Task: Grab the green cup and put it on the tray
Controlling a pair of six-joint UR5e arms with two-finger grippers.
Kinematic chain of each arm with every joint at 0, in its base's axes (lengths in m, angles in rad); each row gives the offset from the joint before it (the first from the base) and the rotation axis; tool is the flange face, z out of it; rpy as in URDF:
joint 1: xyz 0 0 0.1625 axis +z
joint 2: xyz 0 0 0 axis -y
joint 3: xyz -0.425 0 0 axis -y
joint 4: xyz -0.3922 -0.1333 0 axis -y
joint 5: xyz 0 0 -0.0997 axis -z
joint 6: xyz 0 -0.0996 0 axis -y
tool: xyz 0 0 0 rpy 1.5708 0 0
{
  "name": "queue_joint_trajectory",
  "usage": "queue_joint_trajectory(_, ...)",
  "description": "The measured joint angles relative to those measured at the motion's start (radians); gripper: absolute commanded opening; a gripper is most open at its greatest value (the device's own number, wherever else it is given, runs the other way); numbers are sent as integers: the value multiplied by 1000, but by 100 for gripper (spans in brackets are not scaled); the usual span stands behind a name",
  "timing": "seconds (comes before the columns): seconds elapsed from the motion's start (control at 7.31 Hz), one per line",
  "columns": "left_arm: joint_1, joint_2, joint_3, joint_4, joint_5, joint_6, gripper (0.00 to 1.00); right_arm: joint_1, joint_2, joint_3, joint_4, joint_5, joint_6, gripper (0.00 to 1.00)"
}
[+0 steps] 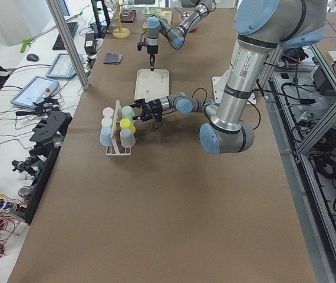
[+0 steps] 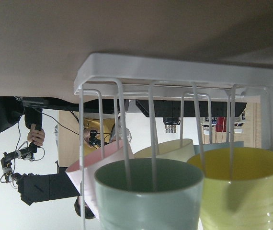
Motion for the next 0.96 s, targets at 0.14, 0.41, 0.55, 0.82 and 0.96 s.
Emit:
queue_joint_trajectory(0.14, -6, -5, 9, -2, 0, 0, 97, 0, -6, 4, 0, 3, 15, 0)
queue_joint_trajectory(0.41, -13, -8, 21, -13, 1, 0, 61, 1, -11, 6, 0, 4, 26, 12)
queue_joint_trajectory(0.55, -15, -8, 24, -15, 1, 0, 40, 1, -14, 6, -1, 3, 28, 28)
queue_joint_trajectory(0.82, -19, -8, 23, -16, 5, 1, 21, 4, -19, 7, -12, 4, 30, 100)
queue_joint_trajectory(0.96, -26, -8, 20, -16, 11, 2, 18, 11, -19, 14, -42, 11, 29, 100)
